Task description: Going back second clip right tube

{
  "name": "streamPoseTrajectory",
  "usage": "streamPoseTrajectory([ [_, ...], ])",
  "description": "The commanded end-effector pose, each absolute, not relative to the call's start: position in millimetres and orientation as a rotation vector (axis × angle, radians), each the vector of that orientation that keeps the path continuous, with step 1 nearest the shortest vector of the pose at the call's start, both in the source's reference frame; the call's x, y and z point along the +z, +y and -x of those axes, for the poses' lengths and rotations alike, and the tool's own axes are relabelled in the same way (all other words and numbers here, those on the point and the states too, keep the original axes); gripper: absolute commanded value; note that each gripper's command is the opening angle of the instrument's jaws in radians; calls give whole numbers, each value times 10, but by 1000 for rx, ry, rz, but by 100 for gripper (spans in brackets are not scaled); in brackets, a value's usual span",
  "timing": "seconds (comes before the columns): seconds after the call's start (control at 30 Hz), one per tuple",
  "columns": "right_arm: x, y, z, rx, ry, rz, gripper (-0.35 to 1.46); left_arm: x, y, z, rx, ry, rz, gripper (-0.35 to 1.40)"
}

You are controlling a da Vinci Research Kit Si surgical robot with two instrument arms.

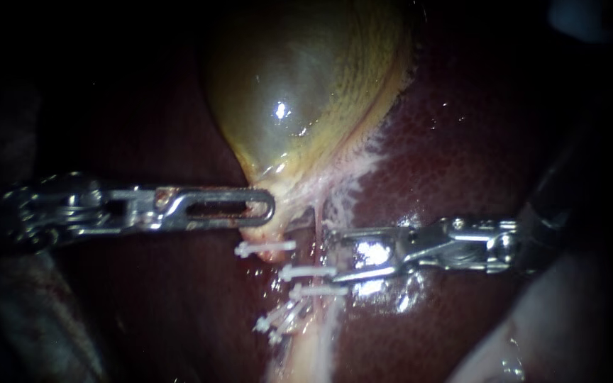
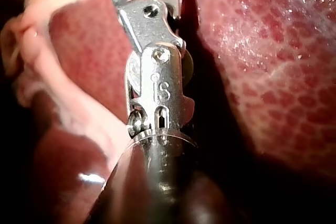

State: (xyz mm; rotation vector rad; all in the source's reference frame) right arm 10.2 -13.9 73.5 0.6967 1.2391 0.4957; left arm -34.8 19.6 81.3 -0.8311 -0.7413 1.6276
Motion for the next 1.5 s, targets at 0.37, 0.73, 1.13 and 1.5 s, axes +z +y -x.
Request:
streamPoseTrajectory([
  [0.37, 721, -132, -62, 443, 1236, -609, 49, 815, 196, 350, 1628, -740, 831, -35],
  [0.73, 719, -131, -61, 434, 1240, -601, 50, 834, 192, 360, 1632, -738, 836, -35],
  [1.13, 719, -131, -62, 435, 1240, -601, 50, 875, 183, 385, 1639, -733, 846, -35],
  [1.5, 719, -131, -63, 436, 1241, -600, 49, 892, 179, 411, 1641, -745, 851, -35],
])
